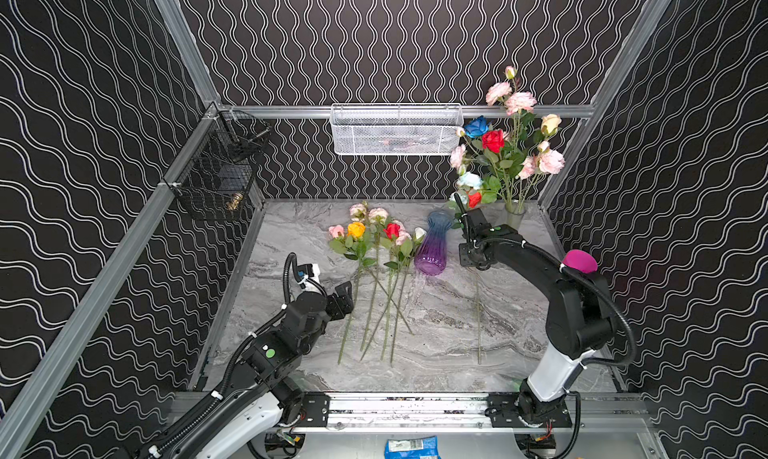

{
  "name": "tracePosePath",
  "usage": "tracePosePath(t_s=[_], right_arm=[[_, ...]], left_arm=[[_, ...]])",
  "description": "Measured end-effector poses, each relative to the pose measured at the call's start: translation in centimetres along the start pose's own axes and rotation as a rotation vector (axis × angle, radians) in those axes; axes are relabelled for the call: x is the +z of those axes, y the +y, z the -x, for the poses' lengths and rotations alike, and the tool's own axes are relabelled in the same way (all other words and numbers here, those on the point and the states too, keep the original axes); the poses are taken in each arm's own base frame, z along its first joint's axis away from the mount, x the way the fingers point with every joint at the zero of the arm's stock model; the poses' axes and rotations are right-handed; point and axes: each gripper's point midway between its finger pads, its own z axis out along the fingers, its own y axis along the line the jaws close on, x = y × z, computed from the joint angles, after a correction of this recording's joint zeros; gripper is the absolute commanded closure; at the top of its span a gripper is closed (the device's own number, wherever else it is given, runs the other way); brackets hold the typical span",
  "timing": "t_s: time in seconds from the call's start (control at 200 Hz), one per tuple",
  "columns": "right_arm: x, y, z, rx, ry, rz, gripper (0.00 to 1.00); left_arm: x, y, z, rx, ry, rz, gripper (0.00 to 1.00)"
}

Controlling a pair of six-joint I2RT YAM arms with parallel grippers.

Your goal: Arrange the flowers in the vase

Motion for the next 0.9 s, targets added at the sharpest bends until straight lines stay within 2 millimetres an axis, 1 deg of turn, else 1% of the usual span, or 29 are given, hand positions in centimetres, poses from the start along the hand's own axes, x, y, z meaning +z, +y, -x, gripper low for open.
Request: tracePosePath(t_s=[0.08,0.185,0.25,0.345,0.42,0.516,0.561,0.601,0.646,0.706,0.766,0.841,0.866,0.901], right_arm=[[0.4,-0.1,-0.2,0.003,0.015,-0.005,0.94],[0.1,0.1,0.0,0.009,0.005,0.003,0.95],[-1.0,0.7,-0.1,0.015,-0.007,0.053,0.95],[-4.2,2.5,0.1,0.02,-0.054,0.166,0.95],[-7.3,5.3,0.2,-0.009,-0.104,0.272,0.95],[-11.5,10.4,-0.7,-0.071,-0.139,0.436,0.93],[-13.0,12.5,-1.1,-0.092,-0.146,0.508,0.91],[-14.0,14.1,-1.3,-0.096,-0.15,0.564,0.91],[-14.6,15.9,-1.4,-0.094,-0.145,0.622,0.91],[-15.0,18.3,-1.3,-0.076,-0.126,0.698,0.9],[-15.0,20.4,-0.6,-0.047,-0.118,0.748,0.89],[-14.8,23.3,0.9,-0.005,-0.114,0.823,0.88],[-14.5,24.2,1.4,0.006,-0.112,0.842,0.83],[-14.0,25.4,1.9,0.021,-0.102,0.864,0.73]], left_arm=[[0.0,-0.1,0.0,0.002,0.004,-0.002,0.16],[-0.1,-0.2,0.1,0.001,0.001,-0.009,0.16],[-0.3,-0.2,0.2,-0.002,-0.003,-0.014,0.16],[-0.4,-0.3,0.3,-0.004,-0.007,-0.018,0.16],[-0.7,-0.4,0.7,-0.008,-0.012,-0.024,0.16],[-1.2,-0.7,1.4,-0.018,-0.03,-0.04,0.16],[-1.5,-0.9,1.6,-0.021,-0.034,-0.047,0.16],[-1.6,-1.0,1.9,-0.024,-0.04,-0.051,0.16],[-1.8,-1.1,2.1,-0.026,-0.043,-0.054,0.16],[-2.0,-1.1,2.2,-0.028,-0.046,-0.057,0.16],[-2.1,-0.9,2.1,-0.029,-0.044,-0.055,0.16],[-2.4,-0.8,2.1,-0.032,-0.046,-0.056,0.16],[-2.5,-0.7,2.1,-0.033,-0.044,-0.055,0.16],[-2.7,-0.6,2.1,-0.034,-0.045,-0.056,0.16]])
